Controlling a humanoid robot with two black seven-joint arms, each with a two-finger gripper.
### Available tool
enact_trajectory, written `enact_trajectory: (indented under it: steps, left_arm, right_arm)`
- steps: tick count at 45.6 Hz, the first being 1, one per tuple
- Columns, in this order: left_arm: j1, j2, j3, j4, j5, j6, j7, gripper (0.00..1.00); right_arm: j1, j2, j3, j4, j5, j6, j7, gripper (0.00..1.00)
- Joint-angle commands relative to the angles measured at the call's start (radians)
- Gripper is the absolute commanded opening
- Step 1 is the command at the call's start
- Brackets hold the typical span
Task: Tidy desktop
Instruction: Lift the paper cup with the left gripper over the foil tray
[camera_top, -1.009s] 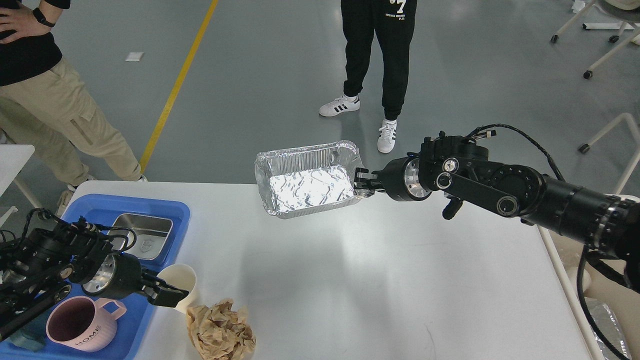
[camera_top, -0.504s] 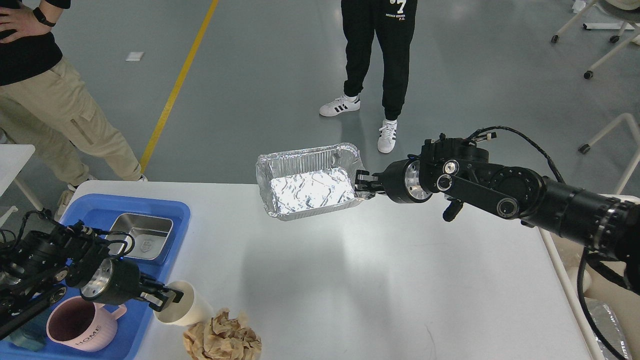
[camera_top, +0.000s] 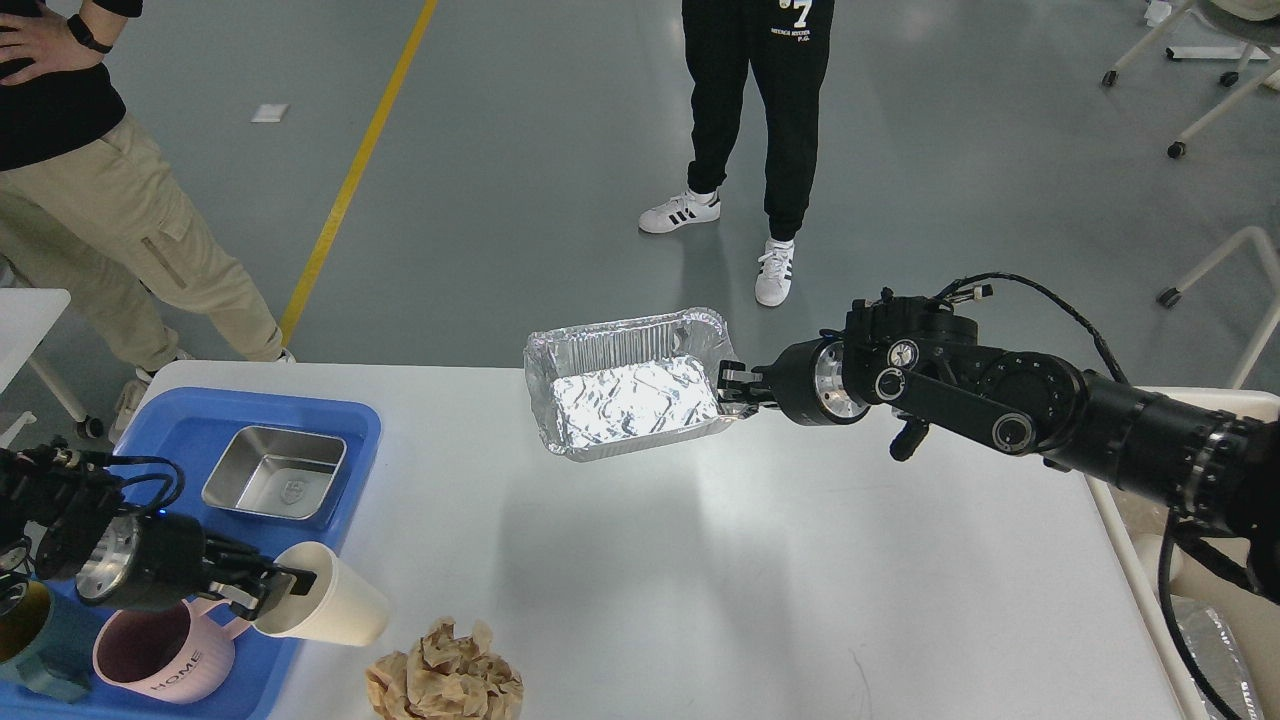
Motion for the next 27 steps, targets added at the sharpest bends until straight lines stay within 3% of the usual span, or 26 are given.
enact_trajectory:
  steps: [1, 17, 27]
  left_arm:
    - [0.004, 0.066, -0.071, -0.01, -0.156, 0.01, -0.003, 0.01]
    - [0.008, 0.223, -0.243, -0.059, -0.443, -0.006, -0.024, 0.03]
    - [0.004, 0.225, -0.39, -0.059, -0.468, -0.1, -0.018, 0.03]
  right_arm:
    - [-0.003, 0.001, -0.006, -0.001, 0.0, 0.0, 0.0, 0.0]
    - [-0.008, 0.0, -0.008, 0.001, -0.002, 0.0, 0.0, 0.0]
    - [-0.008, 0.0, -0.008, 0.001, -0.002, 0.0, 0.0, 0.0]
